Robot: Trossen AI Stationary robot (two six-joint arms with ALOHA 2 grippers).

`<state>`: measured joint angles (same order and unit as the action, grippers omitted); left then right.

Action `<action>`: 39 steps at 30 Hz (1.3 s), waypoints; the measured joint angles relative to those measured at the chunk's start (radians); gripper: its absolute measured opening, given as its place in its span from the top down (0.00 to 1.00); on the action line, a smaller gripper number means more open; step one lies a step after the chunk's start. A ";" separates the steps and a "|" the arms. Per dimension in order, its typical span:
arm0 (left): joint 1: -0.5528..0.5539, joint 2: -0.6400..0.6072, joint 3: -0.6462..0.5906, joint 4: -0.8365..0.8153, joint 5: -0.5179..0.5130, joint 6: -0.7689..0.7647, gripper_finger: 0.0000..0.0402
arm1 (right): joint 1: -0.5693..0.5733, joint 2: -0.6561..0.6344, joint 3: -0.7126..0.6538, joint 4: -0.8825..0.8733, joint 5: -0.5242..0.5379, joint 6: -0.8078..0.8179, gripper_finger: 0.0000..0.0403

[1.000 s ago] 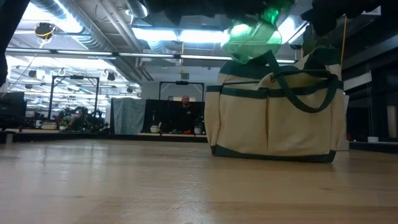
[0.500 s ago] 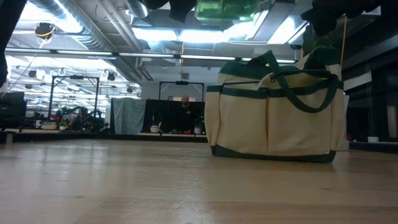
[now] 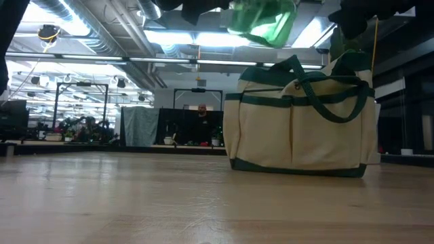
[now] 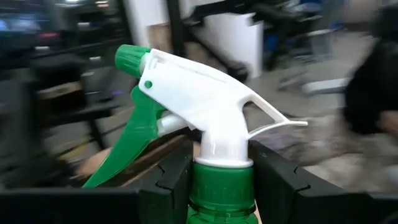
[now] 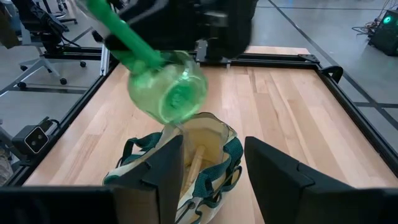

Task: Pick & Place Garden tools in Gardening bag
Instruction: Put the green spray bottle into the light brown gardening bag

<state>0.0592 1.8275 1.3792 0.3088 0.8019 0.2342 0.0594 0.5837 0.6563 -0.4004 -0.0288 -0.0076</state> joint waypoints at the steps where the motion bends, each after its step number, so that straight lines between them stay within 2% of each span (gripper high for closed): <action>1: -0.004 0.000 0.000 0.000 -0.041 0.008 0.68 | 0.000 0.000 0.000 0.000 0.000 0.000 0.57; 7: -0.053 0.025 0.000 0.016 -0.310 0.105 0.68 | 0.000 0.000 0.000 0.000 0.000 0.000 0.57; 15: -0.123 0.047 0.000 0.001 -0.518 0.245 0.68 | 0.000 0.000 0.000 0.000 0.000 0.000 0.57; 27: -0.156 0.101 0.000 0.019 -0.729 0.249 0.68 | 0.000 0.000 0.000 0.000 0.000 0.000 0.57; 32: -0.156 0.110 0.000 -0.031 -0.777 0.233 0.68 | 0.000 0.000 0.000 -0.001 0.000 0.000 0.57; 39: -0.156 0.110 0.000 -0.091 -0.779 0.170 0.68 | 0.000 0.000 0.000 0.000 0.000 0.000 0.57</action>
<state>-0.0967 1.9377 1.3792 0.2176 0.0234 0.4042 0.0596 0.5838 0.6563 -0.4007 -0.0284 -0.0078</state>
